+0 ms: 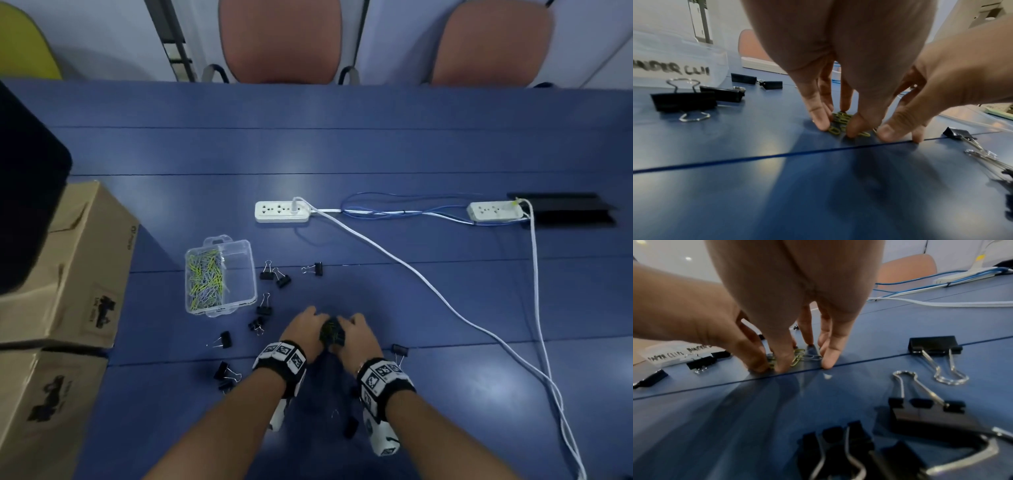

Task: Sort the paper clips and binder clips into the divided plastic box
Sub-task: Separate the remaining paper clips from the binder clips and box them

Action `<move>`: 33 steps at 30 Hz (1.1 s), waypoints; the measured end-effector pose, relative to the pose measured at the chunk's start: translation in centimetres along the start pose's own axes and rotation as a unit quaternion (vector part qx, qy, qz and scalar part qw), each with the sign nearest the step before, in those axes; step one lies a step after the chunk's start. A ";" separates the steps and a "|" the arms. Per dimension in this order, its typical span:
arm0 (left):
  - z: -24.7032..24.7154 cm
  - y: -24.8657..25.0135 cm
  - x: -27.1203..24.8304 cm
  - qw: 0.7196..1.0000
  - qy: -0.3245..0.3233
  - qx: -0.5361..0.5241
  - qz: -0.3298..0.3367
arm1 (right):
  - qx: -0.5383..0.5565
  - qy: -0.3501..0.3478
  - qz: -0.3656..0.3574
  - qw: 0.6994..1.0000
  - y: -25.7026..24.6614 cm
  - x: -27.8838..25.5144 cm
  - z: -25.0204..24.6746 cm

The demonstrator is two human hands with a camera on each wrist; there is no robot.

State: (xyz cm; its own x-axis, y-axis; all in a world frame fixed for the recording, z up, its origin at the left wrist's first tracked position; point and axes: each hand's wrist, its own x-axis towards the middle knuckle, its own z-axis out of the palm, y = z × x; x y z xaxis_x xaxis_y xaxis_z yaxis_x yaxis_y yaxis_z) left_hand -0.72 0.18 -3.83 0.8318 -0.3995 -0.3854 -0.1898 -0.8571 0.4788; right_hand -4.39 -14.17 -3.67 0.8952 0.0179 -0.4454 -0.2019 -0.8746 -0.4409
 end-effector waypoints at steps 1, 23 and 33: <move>-0.2 0.2 -0.1 1.000 0.003 0.006 0.004 | -0.004 0.005 -0.011 1.000 0.1 0.0 0.1; 0.2 -3.1 -1.2 0.994 0.018 0.082 0.064 | -0.030 -0.002 -0.061 0.998 0.2 -0.1 1.2; -2.3 -4.3 -1.4 0.988 0.083 -0.125 -0.041 | 0.083 -0.004 -0.058 0.995 0.6 0.5 -0.8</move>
State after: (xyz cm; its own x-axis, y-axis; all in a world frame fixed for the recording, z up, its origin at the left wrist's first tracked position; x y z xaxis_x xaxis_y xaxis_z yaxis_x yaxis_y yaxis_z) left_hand 0.17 5.18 -3.51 0.9174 -0.2552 -0.3053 -0.0008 -0.7683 0.6401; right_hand -3.74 -15.06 -3.56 0.9135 0.1186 -0.3892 -0.1606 -0.7737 -0.6128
